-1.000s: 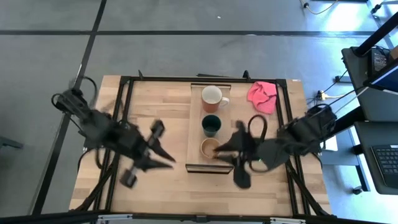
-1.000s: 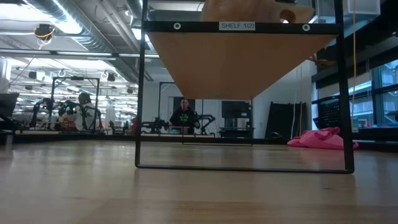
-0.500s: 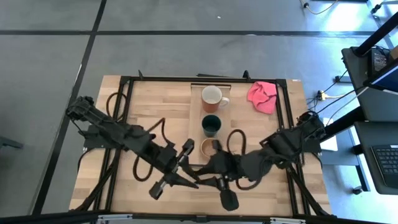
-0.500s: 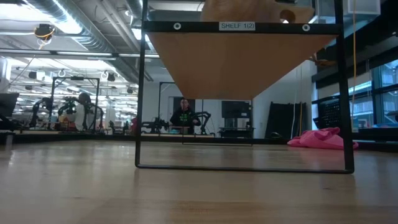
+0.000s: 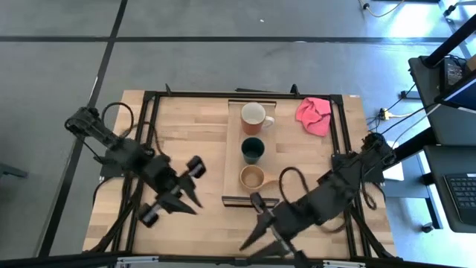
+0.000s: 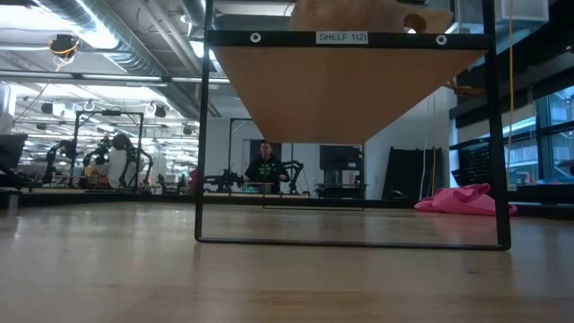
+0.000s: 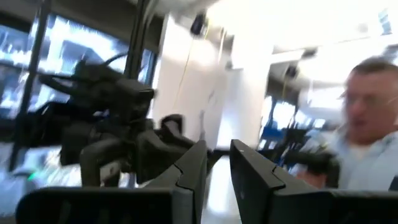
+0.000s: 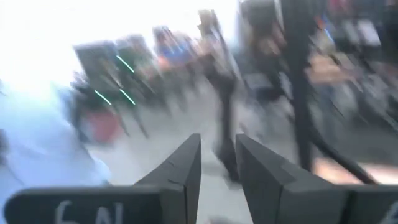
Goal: Stack small to large cups/mugs on shelf
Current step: Return to Home Position
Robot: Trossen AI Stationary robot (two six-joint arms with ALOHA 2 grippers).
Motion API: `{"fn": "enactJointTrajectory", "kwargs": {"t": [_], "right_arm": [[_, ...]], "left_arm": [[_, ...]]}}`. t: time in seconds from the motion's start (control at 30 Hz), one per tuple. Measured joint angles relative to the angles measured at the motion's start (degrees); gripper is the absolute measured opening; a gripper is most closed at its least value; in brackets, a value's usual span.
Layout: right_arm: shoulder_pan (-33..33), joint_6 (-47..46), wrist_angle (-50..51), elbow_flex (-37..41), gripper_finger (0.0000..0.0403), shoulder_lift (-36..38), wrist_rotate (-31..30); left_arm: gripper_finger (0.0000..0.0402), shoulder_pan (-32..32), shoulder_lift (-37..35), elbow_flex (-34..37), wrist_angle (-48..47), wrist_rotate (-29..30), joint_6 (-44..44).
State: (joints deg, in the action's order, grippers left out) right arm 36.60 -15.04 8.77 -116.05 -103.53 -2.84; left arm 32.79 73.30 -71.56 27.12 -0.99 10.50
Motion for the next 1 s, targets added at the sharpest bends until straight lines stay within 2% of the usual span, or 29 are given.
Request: {"fn": "enactJointTrajectory", "kwargs": {"t": [0.1,0.2,0.3,0.37,0.5,0.73,0.87,1.0], "right_arm": [[-0.02,0.37,-14.14,5.98,0.0101,1.64,4.15],[-0.02,-0.19,-16.99,12.31,0.0101,3.63,5.56],[-0.01,-2.24,-17.07,19.81,0.0101,8.07,2.71],[-0.02,-2.48,-17.79,25.8,0.0101,13.04,0.35],[1.36,-2.86,-20.66,38.71,0.0101,24.87,-8.26],[3.84,-3.35,-21.99,57.12,0.0101,42.79,-16.42],[3.67,-2.39,-22.81,64.56,0.0101,51.2,-16.94],[1.75,-0.94,-22.77,70.04,0.0101,58.61,-17.7]], "left_arm": [[0.0066,1.47,-3.74,7.51,9.46,1.14,0.33],[0.0066,4.43,-7.3,13.2,13.11,7.84,-0.21],[0.0066,7.95,-9.37,17.1,15.44,14.48,-2.16],[0.0066,9.73,-9.76,18.63,18.18,16.59,-4.53],[0.0066,11.64,-10.55,19.7,19.81,18.98,-8.17],[0.0066,8.67,-13.44,19.88,12.48,19.54,-7.61],[0.0066,4.33,-17.76,19.88,4.86,15.07,-6.03],[0.0066,-1.71,-22.58,19.88,-3.83,13.34,-4.08]]}}
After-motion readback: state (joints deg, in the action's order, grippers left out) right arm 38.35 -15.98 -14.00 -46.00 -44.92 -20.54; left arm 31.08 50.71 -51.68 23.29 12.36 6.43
